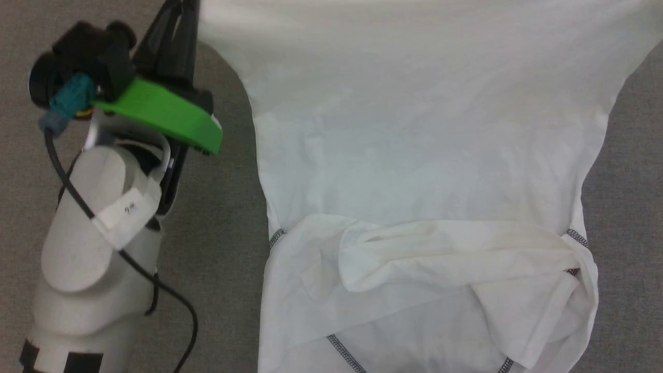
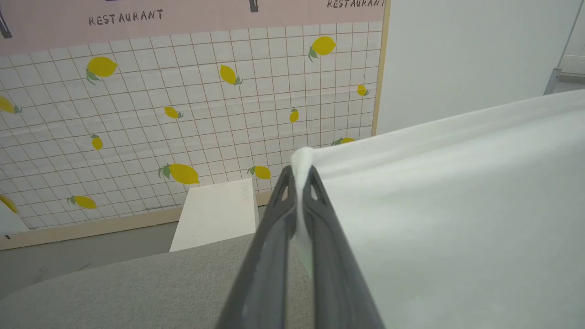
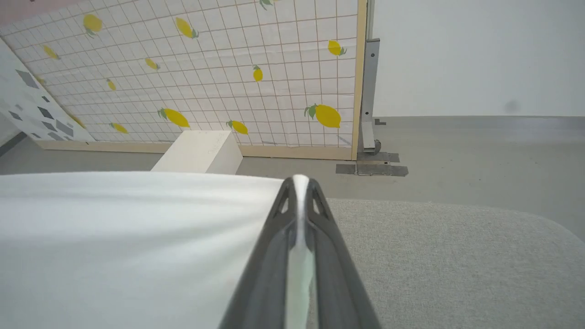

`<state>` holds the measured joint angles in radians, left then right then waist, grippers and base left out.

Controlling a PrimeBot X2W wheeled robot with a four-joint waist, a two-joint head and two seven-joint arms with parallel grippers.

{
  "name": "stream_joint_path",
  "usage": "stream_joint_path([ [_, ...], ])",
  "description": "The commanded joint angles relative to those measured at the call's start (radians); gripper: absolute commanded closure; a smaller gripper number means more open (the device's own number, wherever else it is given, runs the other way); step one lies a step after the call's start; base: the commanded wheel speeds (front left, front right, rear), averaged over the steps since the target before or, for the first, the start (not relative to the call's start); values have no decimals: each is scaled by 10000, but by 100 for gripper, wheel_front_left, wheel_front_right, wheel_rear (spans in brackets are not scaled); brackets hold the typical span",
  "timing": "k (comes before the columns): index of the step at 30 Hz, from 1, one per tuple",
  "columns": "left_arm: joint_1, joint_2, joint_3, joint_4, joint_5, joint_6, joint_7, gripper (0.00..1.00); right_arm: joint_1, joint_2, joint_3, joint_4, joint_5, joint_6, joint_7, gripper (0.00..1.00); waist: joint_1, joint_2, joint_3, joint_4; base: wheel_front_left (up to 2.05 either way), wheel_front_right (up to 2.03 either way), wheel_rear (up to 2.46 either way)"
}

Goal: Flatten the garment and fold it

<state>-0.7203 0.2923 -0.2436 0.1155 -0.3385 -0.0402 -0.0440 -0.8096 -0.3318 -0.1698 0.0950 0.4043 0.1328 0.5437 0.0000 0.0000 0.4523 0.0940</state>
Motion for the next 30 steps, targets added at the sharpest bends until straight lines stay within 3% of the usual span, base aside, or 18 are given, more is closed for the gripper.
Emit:
stream_joint_path([
  [1, 646, 253, 82, -223, -3, 23, -272, 100, 607, -17, -121, -326, 229, -21, -107, 100, 0, 0, -720, -37, 0, 0, 0],
  [8, 3486, 732, -113, -1690, 454, 323, -1247, 100, 3446, 496, -508, -2310, 1017, -21, -88, 100, 0, 0, -1549, 29, 0, 0, 0],
  [15, 6086, 845, -209, -2979, 616, 957, -1541, 100, 6401, 1492, -864, -4124, 1565, -21, -127, 100, 0, 0, -2029, 46, 0, 0, 0],
  [21, 7353, 944, -678, -3234, 870, 1056, -1603, 100, 8463, 1934, -511, -4591, 1922, -21, -405, 100, 0, 0, -2362, -57, 0, 0, 0],
  [30, 8892, 894, -1637, -2551, 1038, 752, -1989, 100, 10581, 1096, 667, -4128, 2488, -21, -1054, 100, 0, 0, -2835, -357, 0, 0, 0],
])
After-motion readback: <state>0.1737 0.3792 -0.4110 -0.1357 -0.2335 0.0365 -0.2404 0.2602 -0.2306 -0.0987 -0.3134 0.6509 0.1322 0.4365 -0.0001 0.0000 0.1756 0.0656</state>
